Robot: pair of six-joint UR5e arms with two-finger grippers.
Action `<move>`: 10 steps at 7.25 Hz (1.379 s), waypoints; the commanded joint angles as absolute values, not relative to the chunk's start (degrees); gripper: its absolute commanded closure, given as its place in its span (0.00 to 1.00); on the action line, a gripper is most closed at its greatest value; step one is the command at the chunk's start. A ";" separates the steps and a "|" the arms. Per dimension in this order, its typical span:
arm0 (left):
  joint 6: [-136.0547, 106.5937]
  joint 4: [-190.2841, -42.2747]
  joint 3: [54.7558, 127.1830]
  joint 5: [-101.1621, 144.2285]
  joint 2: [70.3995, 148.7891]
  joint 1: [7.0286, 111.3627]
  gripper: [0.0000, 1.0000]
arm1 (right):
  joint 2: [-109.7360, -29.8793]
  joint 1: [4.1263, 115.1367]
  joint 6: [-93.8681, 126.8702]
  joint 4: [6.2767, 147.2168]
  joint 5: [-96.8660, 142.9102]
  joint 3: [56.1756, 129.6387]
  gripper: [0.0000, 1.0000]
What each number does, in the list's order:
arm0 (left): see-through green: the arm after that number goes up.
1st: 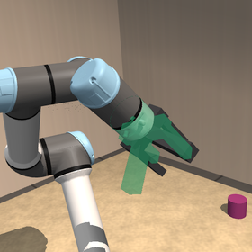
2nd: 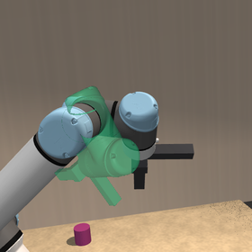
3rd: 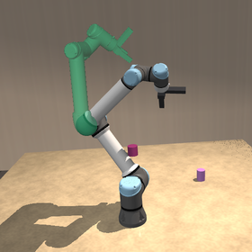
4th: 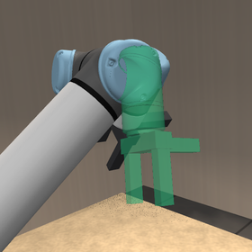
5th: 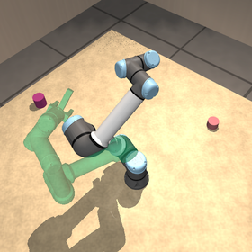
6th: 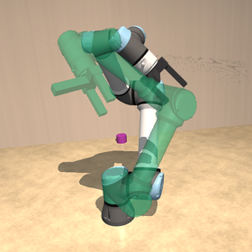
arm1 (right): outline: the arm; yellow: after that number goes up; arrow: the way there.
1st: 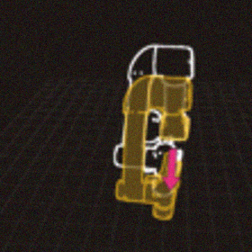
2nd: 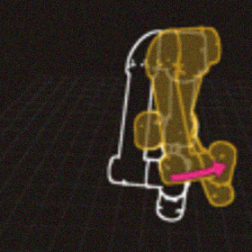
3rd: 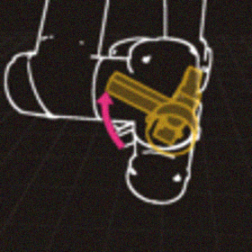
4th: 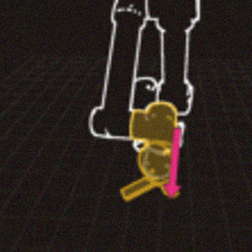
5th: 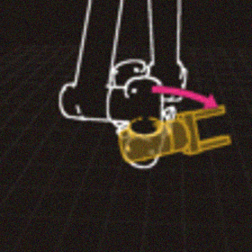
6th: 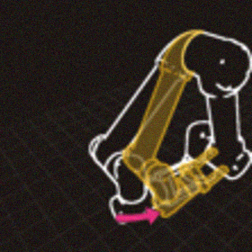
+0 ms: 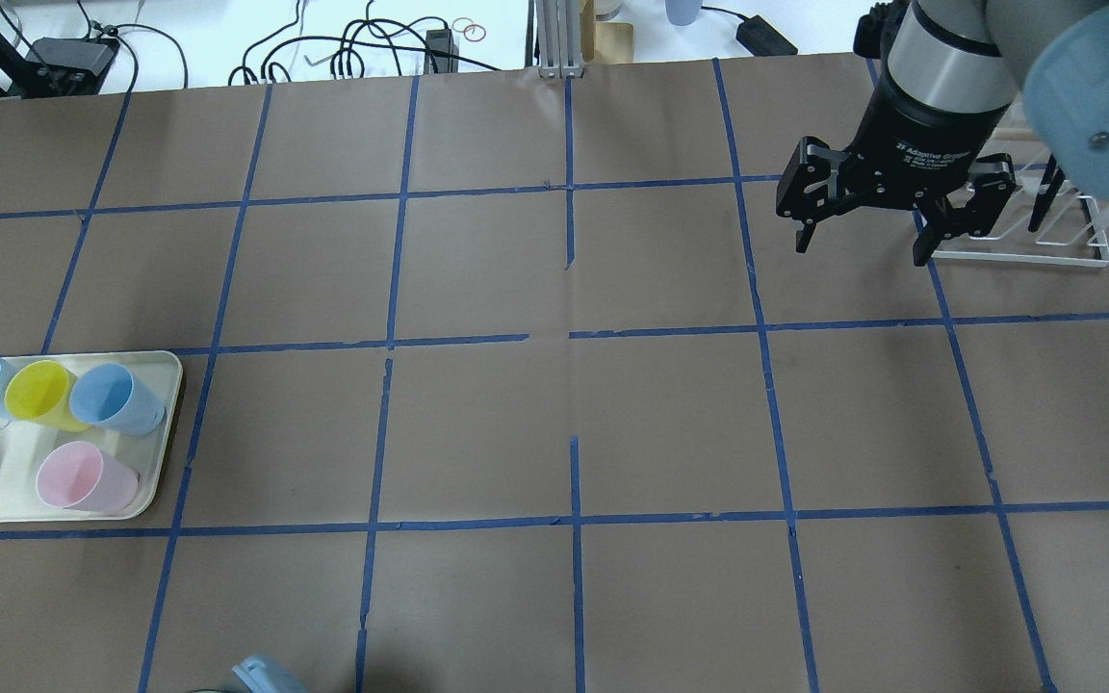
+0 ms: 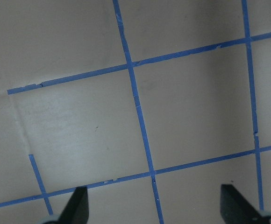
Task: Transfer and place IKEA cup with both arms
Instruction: 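Carry the white cup with the left gripper down into the tray's empty slot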
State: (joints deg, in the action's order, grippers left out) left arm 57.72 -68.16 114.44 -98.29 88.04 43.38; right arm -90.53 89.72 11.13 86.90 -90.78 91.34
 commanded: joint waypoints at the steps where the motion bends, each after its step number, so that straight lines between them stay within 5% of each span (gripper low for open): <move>1: 58.01 -64.09 119.16 -97.39 88.59 39.92 1.00 | -89.48 89.47 10.99 87.54 -90.62 91.41 0.00; 9: 57.57 -59.15 120.15 -93.60 93.07 40.08 1.00 | -89.47 89.74 10.81 87.28 -90.44 91.41 0.00; 10: 57.57 -59.06 120.15 -93.60 93.16 39.99 0.76 | -89.47 89.74 10.81 87.28 -90.44 91.41 0.00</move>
